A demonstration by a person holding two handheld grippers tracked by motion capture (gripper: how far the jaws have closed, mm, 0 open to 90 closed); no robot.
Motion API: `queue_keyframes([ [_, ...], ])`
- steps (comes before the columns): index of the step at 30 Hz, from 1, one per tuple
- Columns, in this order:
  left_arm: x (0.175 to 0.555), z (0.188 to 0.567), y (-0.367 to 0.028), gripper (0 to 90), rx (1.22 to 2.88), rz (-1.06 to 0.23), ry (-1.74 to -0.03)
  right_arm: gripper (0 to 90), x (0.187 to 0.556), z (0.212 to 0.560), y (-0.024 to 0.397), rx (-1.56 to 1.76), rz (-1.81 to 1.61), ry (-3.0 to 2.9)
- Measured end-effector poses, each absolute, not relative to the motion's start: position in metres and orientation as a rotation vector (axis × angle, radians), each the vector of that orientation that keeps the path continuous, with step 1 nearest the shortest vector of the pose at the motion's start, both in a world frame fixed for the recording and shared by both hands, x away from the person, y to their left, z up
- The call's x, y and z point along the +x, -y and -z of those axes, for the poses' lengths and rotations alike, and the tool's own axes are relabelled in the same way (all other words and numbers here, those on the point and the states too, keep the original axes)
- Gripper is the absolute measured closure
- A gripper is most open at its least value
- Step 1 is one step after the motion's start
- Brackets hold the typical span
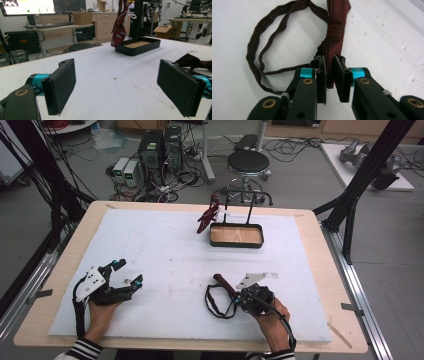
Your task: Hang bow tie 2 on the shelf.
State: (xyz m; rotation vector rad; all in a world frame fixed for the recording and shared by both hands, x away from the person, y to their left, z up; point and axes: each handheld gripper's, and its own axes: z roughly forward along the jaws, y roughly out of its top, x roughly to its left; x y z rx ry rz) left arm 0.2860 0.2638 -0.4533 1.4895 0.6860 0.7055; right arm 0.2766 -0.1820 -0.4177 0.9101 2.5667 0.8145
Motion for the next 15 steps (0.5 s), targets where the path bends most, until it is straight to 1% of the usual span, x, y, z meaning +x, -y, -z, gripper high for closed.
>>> queue_keyframes([
  [5, 0.2860, 0.4534, -0.2640, 16.1, 1.488, -0.705, -0.686, 84.0, 0.2770, 0.4169, 0.1861, 0.938, -0.858, -2.545],
  [15, 0.2859, 0.4534, -0.2640, 16.1, 1.489, -0.706, -0.686, 84.8, 0.2766, 0.4131, 0.1909, 0.962, -0.966, -2.501],
])
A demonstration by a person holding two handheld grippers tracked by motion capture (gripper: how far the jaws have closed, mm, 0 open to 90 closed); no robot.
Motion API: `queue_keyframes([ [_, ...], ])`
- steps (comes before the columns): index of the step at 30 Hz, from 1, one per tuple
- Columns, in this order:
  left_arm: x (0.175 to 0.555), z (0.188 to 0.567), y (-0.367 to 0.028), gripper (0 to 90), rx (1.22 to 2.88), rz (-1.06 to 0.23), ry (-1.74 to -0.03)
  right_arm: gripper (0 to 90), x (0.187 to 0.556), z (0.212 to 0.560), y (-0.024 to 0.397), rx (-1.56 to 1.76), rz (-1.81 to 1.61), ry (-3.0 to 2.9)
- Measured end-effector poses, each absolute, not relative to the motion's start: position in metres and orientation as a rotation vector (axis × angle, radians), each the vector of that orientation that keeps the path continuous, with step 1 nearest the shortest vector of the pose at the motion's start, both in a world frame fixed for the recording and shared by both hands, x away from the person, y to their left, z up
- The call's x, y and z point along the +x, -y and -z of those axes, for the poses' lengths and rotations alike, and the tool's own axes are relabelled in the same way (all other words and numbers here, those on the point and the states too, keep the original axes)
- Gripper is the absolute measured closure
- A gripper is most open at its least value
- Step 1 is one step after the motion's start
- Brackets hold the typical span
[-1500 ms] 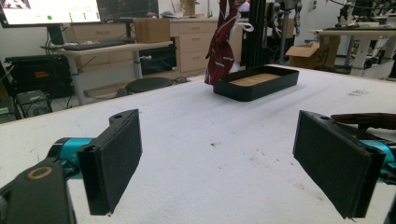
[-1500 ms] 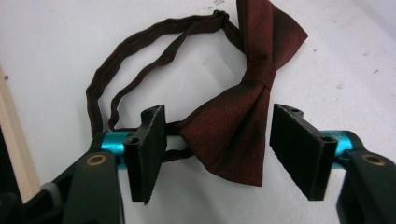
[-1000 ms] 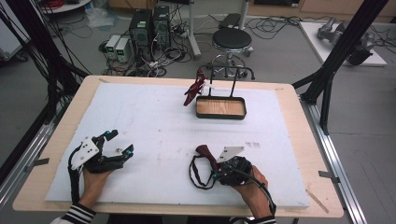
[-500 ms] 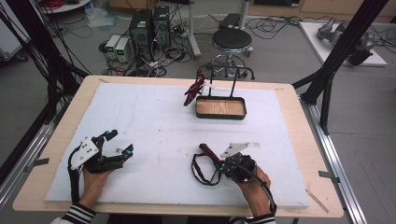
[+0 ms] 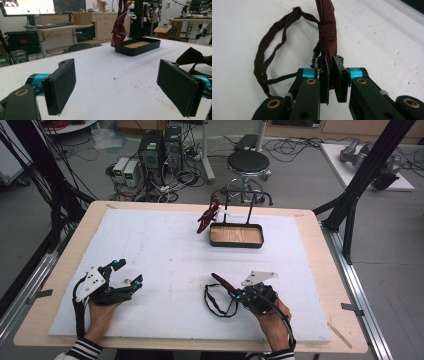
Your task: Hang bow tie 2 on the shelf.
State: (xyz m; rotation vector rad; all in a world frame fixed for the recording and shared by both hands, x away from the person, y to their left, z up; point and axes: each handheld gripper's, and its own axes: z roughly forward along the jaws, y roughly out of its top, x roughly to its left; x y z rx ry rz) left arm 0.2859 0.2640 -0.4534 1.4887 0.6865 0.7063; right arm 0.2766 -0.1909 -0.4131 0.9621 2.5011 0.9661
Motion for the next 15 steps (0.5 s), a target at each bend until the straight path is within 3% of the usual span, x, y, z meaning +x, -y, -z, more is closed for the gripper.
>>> queue_keyframes([
  [15, 0.286, 0.453, -0.264, 16.2, 1.488, -0.707, -0.686, 84.9, 0.276, 0.402, 0.198, 1.007, -1.154, -2.351],
])
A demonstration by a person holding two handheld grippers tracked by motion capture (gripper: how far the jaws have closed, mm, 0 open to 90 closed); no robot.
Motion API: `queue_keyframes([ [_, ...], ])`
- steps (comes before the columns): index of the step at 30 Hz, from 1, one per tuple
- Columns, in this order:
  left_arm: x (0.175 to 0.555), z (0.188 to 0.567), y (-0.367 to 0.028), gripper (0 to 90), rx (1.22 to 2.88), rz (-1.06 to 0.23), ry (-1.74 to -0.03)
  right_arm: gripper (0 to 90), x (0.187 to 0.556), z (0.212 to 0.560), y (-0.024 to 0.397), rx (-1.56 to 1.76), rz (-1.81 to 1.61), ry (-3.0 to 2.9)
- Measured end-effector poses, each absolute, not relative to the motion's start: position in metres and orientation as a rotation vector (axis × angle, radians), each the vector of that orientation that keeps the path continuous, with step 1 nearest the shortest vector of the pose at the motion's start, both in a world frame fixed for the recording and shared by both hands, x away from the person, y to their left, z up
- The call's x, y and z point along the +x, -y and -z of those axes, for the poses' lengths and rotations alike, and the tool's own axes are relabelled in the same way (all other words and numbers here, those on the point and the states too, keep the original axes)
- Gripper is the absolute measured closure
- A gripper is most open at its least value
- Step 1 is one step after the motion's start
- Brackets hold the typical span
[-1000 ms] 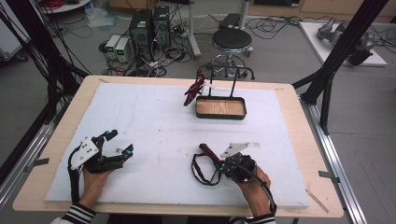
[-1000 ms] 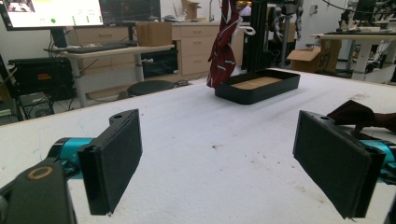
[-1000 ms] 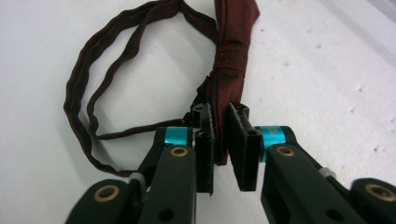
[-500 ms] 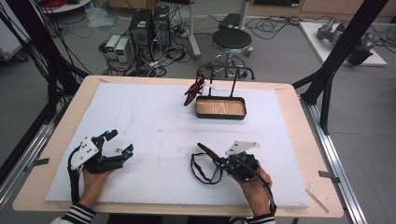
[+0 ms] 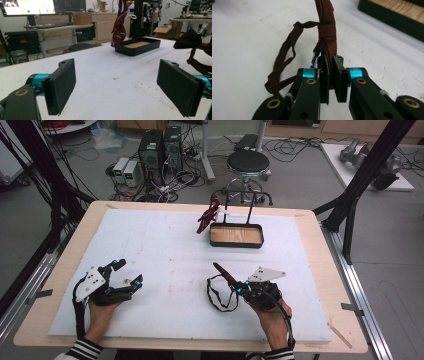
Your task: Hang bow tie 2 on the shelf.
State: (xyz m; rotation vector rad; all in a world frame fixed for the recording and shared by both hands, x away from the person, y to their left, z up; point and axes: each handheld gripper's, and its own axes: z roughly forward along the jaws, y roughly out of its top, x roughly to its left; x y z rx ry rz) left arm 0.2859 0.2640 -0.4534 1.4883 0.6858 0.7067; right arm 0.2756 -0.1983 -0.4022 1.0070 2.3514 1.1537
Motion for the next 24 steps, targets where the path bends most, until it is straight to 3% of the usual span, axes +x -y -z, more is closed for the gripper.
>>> queue_keyframes([
  [24, 0.286, 0.454, -0.264, 16.3, 1.484, -0.709, -0.685, 84.9, 0.298, 0.377, 0.196, 1.036, -1.370, -2.126],
])
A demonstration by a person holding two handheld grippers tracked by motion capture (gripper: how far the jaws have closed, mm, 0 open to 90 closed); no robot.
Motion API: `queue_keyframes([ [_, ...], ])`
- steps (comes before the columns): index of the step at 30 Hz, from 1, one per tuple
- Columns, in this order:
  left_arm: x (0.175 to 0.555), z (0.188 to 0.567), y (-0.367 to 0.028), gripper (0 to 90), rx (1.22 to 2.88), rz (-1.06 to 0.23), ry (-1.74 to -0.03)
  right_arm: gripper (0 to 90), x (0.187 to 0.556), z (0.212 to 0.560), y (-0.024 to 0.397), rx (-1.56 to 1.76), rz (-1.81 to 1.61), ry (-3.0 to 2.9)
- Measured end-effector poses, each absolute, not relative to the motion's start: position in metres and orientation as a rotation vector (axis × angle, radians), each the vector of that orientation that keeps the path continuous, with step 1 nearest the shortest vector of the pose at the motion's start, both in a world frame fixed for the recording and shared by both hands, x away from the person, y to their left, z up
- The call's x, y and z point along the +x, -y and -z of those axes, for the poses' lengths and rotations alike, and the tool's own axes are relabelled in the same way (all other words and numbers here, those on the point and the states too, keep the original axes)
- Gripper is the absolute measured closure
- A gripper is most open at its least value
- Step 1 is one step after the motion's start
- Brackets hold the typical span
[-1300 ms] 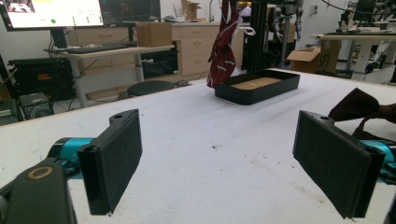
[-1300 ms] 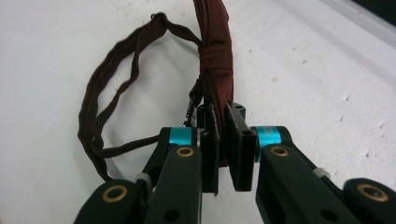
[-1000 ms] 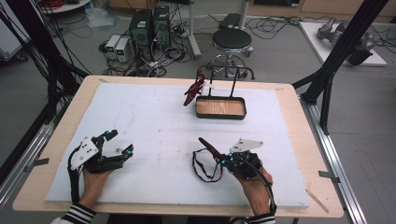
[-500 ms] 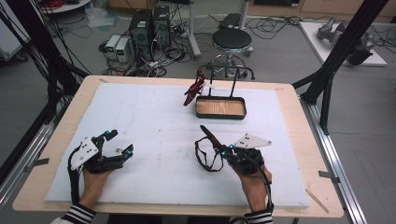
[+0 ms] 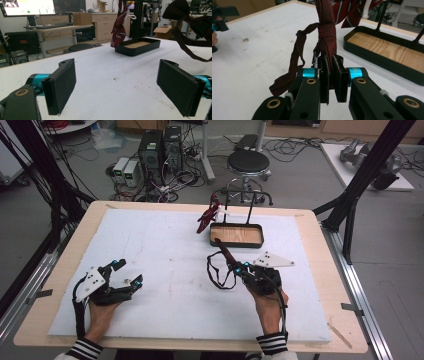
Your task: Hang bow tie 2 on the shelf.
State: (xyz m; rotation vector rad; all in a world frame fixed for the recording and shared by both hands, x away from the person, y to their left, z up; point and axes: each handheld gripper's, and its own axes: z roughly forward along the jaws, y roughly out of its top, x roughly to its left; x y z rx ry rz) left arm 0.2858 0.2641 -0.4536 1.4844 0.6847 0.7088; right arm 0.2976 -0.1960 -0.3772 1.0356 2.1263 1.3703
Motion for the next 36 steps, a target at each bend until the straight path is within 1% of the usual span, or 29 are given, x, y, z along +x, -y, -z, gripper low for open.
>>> queue_keyframes([
  [36, 0.286, 0.454, -0.264, 16.6, 1.485, -0.708, -0.687, 84.9, 0.344, 0.333, 0.211, 1.109, -1.445, -1.858],
])
